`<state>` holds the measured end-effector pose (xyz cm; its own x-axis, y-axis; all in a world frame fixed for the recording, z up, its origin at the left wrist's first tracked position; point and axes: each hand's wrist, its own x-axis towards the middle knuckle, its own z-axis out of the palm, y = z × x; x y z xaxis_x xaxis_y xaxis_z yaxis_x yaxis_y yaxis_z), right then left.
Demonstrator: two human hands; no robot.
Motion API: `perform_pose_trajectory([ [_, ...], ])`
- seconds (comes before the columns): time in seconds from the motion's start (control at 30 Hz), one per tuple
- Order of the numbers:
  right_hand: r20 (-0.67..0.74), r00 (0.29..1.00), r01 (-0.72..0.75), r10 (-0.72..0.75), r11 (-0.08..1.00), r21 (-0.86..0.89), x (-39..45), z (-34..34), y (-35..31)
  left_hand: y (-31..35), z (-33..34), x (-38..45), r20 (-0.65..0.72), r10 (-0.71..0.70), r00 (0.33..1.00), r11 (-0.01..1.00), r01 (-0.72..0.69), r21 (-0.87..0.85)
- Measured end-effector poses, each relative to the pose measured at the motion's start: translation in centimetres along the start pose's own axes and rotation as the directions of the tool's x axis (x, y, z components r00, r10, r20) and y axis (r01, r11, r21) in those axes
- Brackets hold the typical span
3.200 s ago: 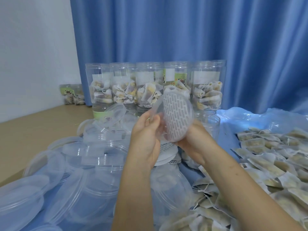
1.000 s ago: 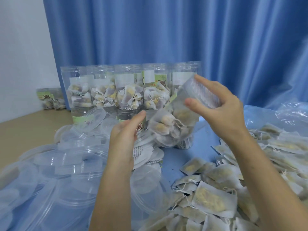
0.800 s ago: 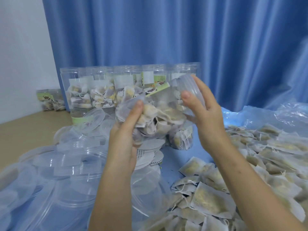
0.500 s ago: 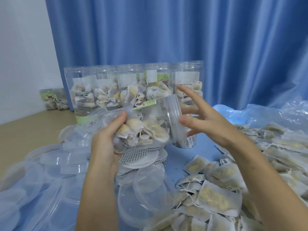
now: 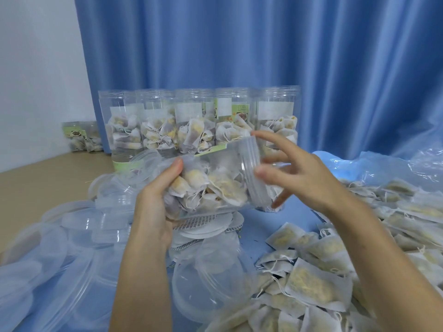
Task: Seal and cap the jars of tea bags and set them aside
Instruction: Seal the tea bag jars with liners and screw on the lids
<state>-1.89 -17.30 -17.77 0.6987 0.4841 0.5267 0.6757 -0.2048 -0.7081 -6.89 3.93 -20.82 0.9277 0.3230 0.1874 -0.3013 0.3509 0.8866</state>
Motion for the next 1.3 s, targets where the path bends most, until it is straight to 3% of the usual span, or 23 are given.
perform_pose_trajectory([
  [0.07, -0.116, 0.979, -0.166, 0.170, 0.985, 0.040, 0.2, 0.5, 0.0, 0.1, 0.1, 0.0, -0.002, 0.026, 1.000, 1.000, -0.026, -0.014],
  [0.13, -0.111, 0.972, -0.210, 0.205, 0.977, -0.030, 0.4, 0.2, 0.2, 0.0, 0.1, 0.1, -0.012, 0.021, 1.000, 1.000, -0.021, -0.015],
  [0.23, 0.110, 0.993, -0.037, 0.042, 0.998, -0.044, 0.1, -0.2, -0.2, -0.1, 0.0, 0.1, -0.053, -0.005, 0.999, 0.999, 0.002, -0.050],
  [0.3, 0.156, 0.987, 0.061, -0.046, 0.994, -0.095, 0.0, 0.1, -0.4, -0.1, -0.1, 0.1, -0.077, -0.015, 0.997, 0.997, 0.009, -0.078],
  [0.43, -0.117, 0.984, 0.094, -0.132, 0.953, -0.287, 0.1, 1.7, -0.1, -0.3, 0.4, -0.2, -0.138, -0.020, 0.990, 0.995, 0.006, -0.098],
  [0.53, -0.192, 0.970, 0.073, -0.151, 0.930, -0.361, 0.1, 3.1, 0.3, -0.4, 0.5, -0.4, -0.176, -0.012, 0.984, 0.984, -0.019, -0.175],
  [0.67, -0.195, 0.976, 0.072, -0.101, 0.987, -0.146, 0.3, 4.1, 0.6, -0.9, -0.4, 0.2, -0.202, -0.062, 0.977, 0.985, 0.027, -0.170],
  [0.73, -0.181, 0.978, 0.104, -0.102, 0.995, 0.006, 0.2, 4.2, 1.1, -0.8, -0.4, 0.1, -0.176, -0.086, 0.981, 0.989, 0.062, -0.138],
  [0.83, -0.206, 0.968, 0.164, -0.144, 0.983, 0.086, 0.2, 5.1, 1.3, -0.5, 0.2, -0.2, -0.101, -0.096, 0.990, 0.992, 0.087, -0.092],
  [0.9, -0.279, 0.955, 0.151, -0.105, 0.977, 0.150, 0.2, 5.4, 1.1, -0.1, 0.6, -0.4, -0.233, -0.022, 0.972, 0.990, 0.053, 0.128],
  [0.93, -0.302, 0.949, 0.139, -0.089, 0.979, 0.149, 0.2, 5.5, 1.0, 0.3, 0.6, -0.4, -0.349, 0.147, 0.925, 0.934, -0.014, 0.358],
  [0.97, -0.321, 0.943, 0.129, -0.087, 0.985, 0.115, 0.2, 5.5, 0.8, 0.9, 0.7, -0.7, -0.369, 0.374, 0.851, 0.786, -0.079, 0.613],
  [1.0, -0.335, 0.937, 0.124, -0.100, 0.991, 0.051, 0.2, 5.6, 0.6, 1.8, 1.1, -1.4, -0.251, 0.549, 0.797, 0.590, -0.157, 0.792],
  [1.03, -0.352, 0.928, 0.126, -0.121, 0.992, -0.009, 0.2, 5.7, 0.3, 2.4, 1.4, -1.7, -0.075, 0.605, 0.793, 0.450, -0.262, 0.854],
  [1.1, -0.395, 0.909, 0.130, -0.133, 0.991, -0.036, 0.2, 6.3, -0.2, 3.7, 2.7, -2.8, 0.205, 0.468, 0.860, 0.419, -0.420, 0.805],
  [1.13, -0.416, 0.901, 0.129, -0.124, 0.992, -0.017, 0.2, 6.5, -0.5, 4.1, 3.0, -3.0, 0.277, 0.399, 0.874, 0.419, -0.442, 0.793],
  [1.3, -0.448, 0.874, 0.153, -0.189, 0.981, -0.117, 0.1, 7.5, -2.5, 6.1, 2.1, -3.1, 0.311, 0.356, 0.881, 0.227, -0.405, 0.886],
])
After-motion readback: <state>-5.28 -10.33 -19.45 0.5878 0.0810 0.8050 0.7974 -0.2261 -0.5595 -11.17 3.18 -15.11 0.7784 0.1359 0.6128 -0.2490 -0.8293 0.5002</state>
